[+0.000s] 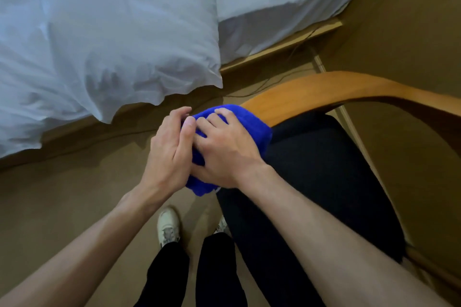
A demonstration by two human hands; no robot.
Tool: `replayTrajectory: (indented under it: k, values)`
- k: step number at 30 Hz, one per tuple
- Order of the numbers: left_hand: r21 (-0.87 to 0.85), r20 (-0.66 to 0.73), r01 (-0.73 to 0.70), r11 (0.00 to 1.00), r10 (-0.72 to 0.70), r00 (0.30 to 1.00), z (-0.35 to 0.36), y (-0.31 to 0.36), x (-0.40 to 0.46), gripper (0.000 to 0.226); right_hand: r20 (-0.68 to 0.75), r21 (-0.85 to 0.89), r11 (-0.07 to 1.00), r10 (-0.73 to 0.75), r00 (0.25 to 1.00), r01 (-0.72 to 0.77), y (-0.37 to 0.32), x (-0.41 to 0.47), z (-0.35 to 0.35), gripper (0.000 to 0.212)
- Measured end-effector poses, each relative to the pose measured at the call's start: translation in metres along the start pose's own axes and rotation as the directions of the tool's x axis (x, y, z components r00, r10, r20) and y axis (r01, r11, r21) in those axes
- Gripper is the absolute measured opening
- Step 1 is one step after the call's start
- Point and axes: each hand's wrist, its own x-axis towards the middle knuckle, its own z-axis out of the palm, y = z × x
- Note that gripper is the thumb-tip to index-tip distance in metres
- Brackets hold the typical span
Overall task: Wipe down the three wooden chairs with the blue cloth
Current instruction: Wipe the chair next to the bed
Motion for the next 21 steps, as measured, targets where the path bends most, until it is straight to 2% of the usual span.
replayTrajectory:
  k: [2,6,9,12,14,16,17,19,21]
  values:
    - [0.015,0.032,-0.024,1.000,0.023,0.999,0.006,0.005,0.003,0.053,-0.045,-0.007,0.999,0.032,0.998,-0.032,0.028,-0.004,-0.005,0.053]
    - [0.023,0.120,-0.103,0.994,0.100,0.988,0.025,0.025,0.023,0.050,-0.135,-0.115,0.944,0.295,0.946,-0.310,0.118,-0.016,-0.025,0.057]
    - [0.166,0.247,-0.221,0.961,0.176,0.953,0.047,0.041,0.047,0.056,-0.155,-0.181,0.815,0.529,0.834,-0.551,0.196,-0.051,-0.049,0.061]
    - [0.286,0.300,-0.309,0.907,0.222,0.928,0.071,0.057,0.070,0.059,-0.122,-0.157,0.641,0.743,0.658,-0.752,0.252,-0.101,-0.069,0.069]
    - [0.340,0.294,-0.335,0.879,0.239,0.925,0.087,0.067,0.078,0.060,-0.116,-0.185,0.570,0.796,0.594,-0.801,0.266,-0.119,-0.073,0.076]
    - [0.417,0.262,-0.364,0.833,0.273,0.925,0.100,0.075,0.082,0.062,-0.142,-0.187,0.533,0.817,0.559,-0.825,0.264,-0.114,-0.070,0.077]
    - [0.454,0.265,-0.382,0.805,0.288,0.920,0.107,0.081,0.084,0.063,-0.157,-0.169,0.532,0.817,0.555,-0.830,0.259,-0.106,-0.068,0.075]
    - [0.466,0.289,-0.407,0.786,0.299,0.909,0.126,0.097,0.092,0.062,-0.175,-0.119,0.609,0.765,0.620,-0.784,0.242,-0.084,-0.063,0.067]
    - [0.355,0.242,-0.317,0.879,0.241,0.940,0.148,0.119,0.105,0.054,-0.204,-0.096,0.716,0.666,0.718,-0.691,0.224,-0.062,-0.054,0.057]
